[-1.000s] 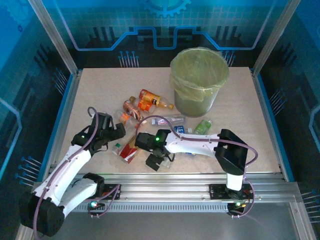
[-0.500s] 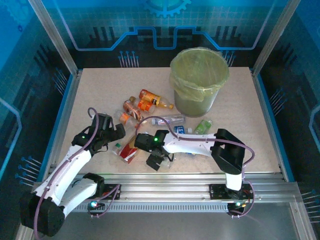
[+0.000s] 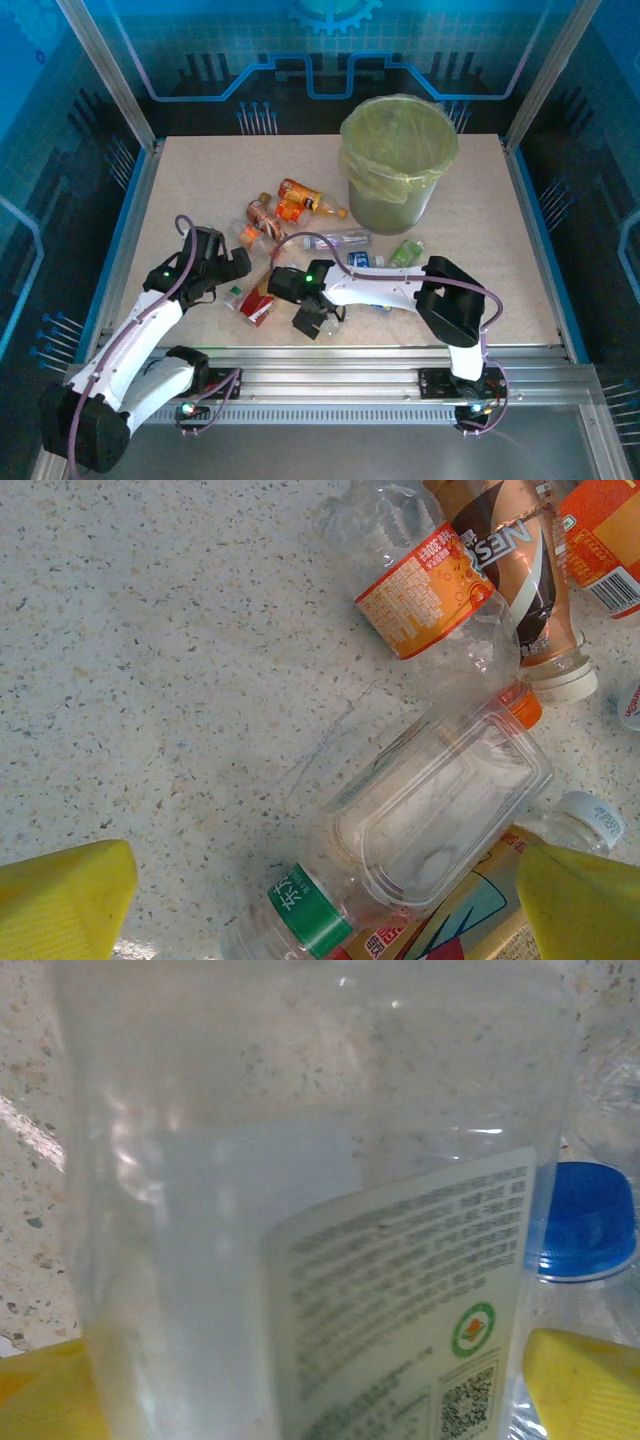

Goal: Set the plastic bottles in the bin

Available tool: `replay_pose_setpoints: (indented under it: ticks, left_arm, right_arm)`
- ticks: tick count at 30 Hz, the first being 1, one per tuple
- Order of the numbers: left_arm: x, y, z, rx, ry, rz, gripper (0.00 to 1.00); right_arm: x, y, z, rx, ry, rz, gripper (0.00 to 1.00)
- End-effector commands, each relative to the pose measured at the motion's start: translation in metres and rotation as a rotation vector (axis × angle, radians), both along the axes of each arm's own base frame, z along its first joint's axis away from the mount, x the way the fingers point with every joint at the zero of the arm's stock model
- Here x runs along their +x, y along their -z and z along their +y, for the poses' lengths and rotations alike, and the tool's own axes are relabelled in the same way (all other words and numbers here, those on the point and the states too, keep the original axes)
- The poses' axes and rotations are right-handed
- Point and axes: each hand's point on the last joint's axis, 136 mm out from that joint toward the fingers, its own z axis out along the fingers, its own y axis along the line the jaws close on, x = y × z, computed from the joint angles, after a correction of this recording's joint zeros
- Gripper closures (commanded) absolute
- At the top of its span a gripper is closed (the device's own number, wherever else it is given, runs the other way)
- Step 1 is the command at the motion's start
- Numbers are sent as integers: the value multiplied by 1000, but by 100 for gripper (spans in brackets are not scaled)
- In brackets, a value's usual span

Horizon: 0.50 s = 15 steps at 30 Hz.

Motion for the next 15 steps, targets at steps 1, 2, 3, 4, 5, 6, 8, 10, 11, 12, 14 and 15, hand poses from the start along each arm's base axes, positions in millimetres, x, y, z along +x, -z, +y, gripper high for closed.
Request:
replay_pose_setpoints:
  ticks: [1, 2, 3, 4, 5, 6, 8, 10, 11, 12, 14, 15]
  left_arm:
    - [1, -1, -1, -21, -2, -12, 1]
    - [2, -1, 0, -21, -3, -13, 1]
    - [2, -1, -1, -20, -3, -14, 1]
    - [1, -1, 0, -20, -3, -13, 1]
    - [1, -1, 0, -20, -3, -14, 1]
    - [2, -1, -1, -21, -3, -16, 1]
    - [2, -1, -1, -22, -3, -14, 1]
    - [2, -1, 0, -22, -3, -16, 1]
    - [2, 0, 0, -22, -4, -15, 1]
    - [1, -1, 0, -21, -3, -15, 1]
    - [1, -1, 0, -23, -5, -15, 1]
    - [2, -1, 0, -22, -3, -16, 1]
  right_arm:
    - [2, -1, 6, 7, -9, 1, 0]
    - [2, -3, 7, 9, -10, -4, 0]
    - [2, -6, 8, 14, -11, -9, 0]
    - [3, -9, 9, 20, -13, -14, 0]
    - [3, -11, 10, 24, -13, -16, 0]
    - [4, -11, 10, 25, -14, -19, 0]
    - [4, -10, 10, 28, -12, -15, 0]
    - [3, -4, 10, 25, -11, -2, 0]
    - [3, -1, 10, 23, -10, 6, 0]
    - [2, 2, 9, 18, -10, 11, 0]
    - [2, 6, 9, 9, -11, 16, 0]
    - [2, 8, 9, 8, -10, 20, 0]
